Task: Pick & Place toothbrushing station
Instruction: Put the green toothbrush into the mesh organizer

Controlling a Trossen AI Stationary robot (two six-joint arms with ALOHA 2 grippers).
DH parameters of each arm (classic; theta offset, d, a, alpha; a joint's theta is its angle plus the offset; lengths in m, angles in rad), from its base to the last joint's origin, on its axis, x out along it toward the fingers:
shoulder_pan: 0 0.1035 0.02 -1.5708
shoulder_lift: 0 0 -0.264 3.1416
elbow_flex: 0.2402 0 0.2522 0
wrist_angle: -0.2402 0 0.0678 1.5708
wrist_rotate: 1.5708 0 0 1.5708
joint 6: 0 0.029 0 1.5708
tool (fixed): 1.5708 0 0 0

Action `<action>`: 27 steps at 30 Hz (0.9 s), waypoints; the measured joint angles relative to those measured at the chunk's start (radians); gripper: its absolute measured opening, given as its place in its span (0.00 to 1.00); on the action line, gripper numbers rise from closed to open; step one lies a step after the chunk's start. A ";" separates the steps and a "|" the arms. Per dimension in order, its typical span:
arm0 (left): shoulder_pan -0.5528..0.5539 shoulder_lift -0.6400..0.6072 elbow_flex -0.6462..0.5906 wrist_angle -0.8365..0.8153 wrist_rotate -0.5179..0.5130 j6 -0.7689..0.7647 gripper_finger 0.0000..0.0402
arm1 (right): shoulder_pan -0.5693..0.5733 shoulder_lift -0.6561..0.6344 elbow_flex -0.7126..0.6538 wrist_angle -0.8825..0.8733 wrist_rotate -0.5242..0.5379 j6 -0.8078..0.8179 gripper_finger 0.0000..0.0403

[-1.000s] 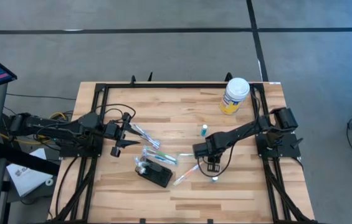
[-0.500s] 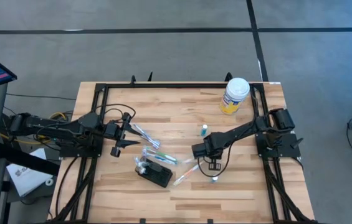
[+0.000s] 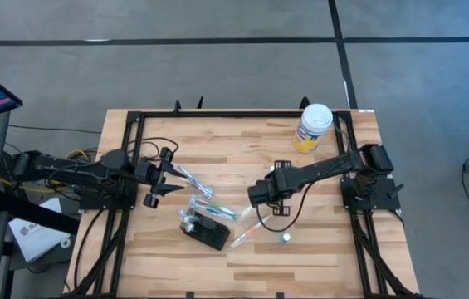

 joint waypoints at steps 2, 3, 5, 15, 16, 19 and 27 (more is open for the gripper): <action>0.000 0.000 0.000 0.027 0.000 -0.042 0.34 | 0.000 0.000 0.062 -0.025 0.059 0.000 0.00; 0.000 0.000 0.000 0.033 0.000 -0.059 0.34 | 0.000 0.000 0.089 -0.045 0.087 -0.001 0.00; 0.000 0.000 0.000 0.039 -0.001 -0.087 0.34 | 0.001 -0.001 0.143 -0.067 0.150 0.000 0.00; 0.000 0.000 0.000 0.055 -0.116 -0.225 0.34 | 0.064 -0.002 0.304 -0.005 0.445 -0.101 0.00; 0.003 0.001 0.000 0.065 -0.119 -0.243 0.34 | 0.071 -0.002 0.312 0.006 0.463 -0.117 0.00; 0.019 0.024 0.000 0.116 -0.120 -0.311 0.34 | 0.087 -0.003 0.327 0.051 0.503 -0.168 0.00; 0.119 0.190 0.065 0.169 -0.055 -0.432 0.34 | 0.104 -0.003 0.327 0.237 0.601 -0.328 0.00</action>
